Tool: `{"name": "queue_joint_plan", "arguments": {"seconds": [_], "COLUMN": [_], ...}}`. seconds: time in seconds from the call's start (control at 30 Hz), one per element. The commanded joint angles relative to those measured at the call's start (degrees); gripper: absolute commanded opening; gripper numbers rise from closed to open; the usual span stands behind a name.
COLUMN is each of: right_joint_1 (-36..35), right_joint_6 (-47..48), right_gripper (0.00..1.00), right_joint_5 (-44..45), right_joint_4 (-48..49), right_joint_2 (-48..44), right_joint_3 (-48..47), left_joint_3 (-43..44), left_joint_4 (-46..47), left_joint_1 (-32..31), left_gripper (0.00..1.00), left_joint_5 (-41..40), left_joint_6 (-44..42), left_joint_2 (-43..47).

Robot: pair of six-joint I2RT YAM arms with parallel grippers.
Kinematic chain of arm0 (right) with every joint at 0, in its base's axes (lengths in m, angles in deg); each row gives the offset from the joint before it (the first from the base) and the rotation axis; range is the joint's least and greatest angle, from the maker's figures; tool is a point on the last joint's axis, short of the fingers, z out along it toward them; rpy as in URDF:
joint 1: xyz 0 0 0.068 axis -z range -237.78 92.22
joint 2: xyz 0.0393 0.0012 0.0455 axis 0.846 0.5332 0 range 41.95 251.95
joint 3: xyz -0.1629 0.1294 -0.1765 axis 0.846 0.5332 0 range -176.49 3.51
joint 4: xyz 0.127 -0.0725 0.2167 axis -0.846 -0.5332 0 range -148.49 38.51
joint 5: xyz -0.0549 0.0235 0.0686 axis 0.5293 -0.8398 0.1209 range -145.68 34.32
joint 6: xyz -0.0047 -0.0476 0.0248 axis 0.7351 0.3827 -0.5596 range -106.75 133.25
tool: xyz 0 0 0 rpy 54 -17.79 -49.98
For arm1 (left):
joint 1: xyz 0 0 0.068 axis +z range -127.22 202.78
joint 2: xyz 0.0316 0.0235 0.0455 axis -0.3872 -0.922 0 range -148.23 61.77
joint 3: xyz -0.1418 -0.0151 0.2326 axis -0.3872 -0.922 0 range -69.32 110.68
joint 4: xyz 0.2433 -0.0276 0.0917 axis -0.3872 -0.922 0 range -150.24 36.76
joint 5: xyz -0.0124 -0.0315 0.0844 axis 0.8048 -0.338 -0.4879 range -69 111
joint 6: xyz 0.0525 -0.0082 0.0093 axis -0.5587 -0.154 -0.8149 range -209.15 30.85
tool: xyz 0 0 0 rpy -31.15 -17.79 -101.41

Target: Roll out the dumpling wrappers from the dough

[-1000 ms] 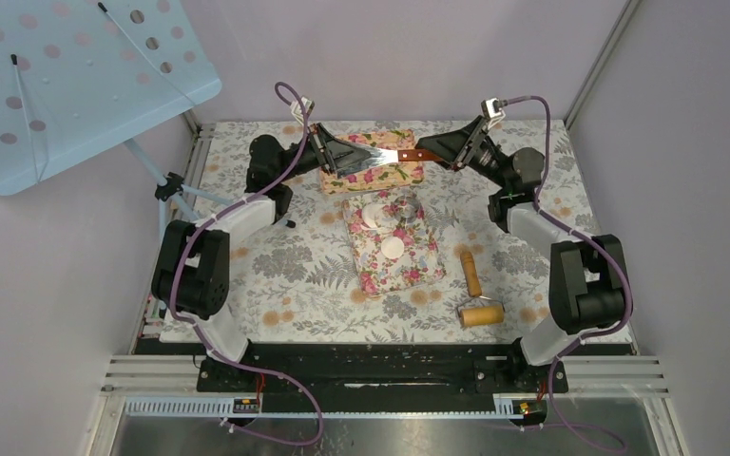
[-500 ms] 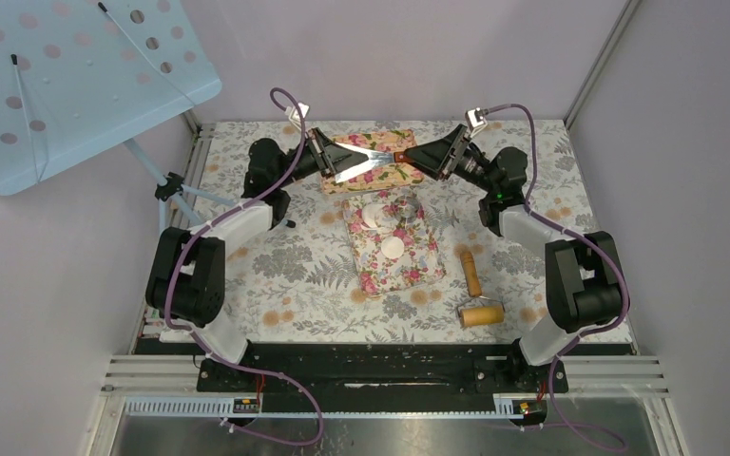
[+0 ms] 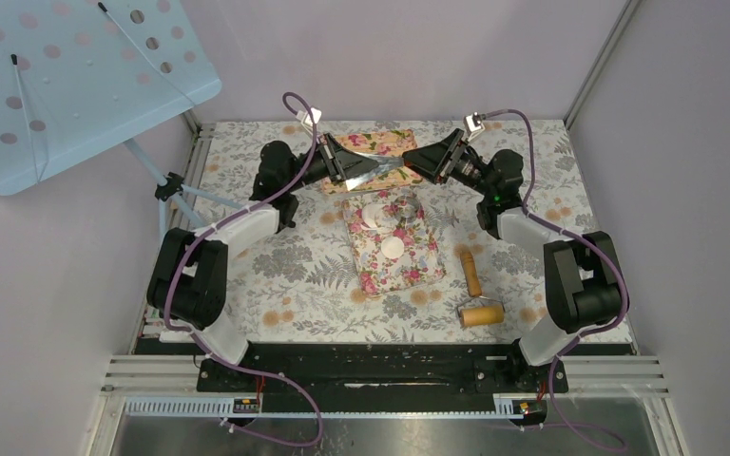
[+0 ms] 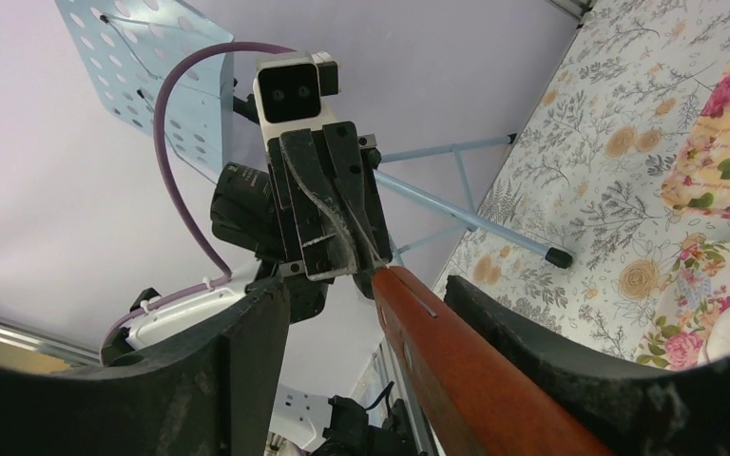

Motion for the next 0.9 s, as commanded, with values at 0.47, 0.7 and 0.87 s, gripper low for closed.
{"name": "queue_joint_plan", "arguments": {"seconds": [0.47, 0.7, 0.87], "right_joint_1": [0.8, 1.1, 1.5], "right_joint_6": [0.1, -0.8, -1.6], "right_gripper": [0.55, 0.45, 0.23], "right_joint_5": [1.7, 1.7, 1.4], "right_joint_4": [8.4, 9.9, 10.7], "right_joint_2": [-5.0, -5.1, -4.6], "right_joint_3": [0.1, -0.2, -0.6], "left_joint_3": [-4.0, -4.7, -4.9], "left_joint_4": [-11.4, -12.1, -12.4], "left_joint_1": [-0.9, -1.0, -1.6], "left_gripper": [0.04, 0.15, 0.28], "left_joint_5": [-5.5, -6.2, -6.5], "left_joint_6": [-7.5, -7.4, -7.2], "left_joint_2": [3.6, 2.8, 2.0]}}
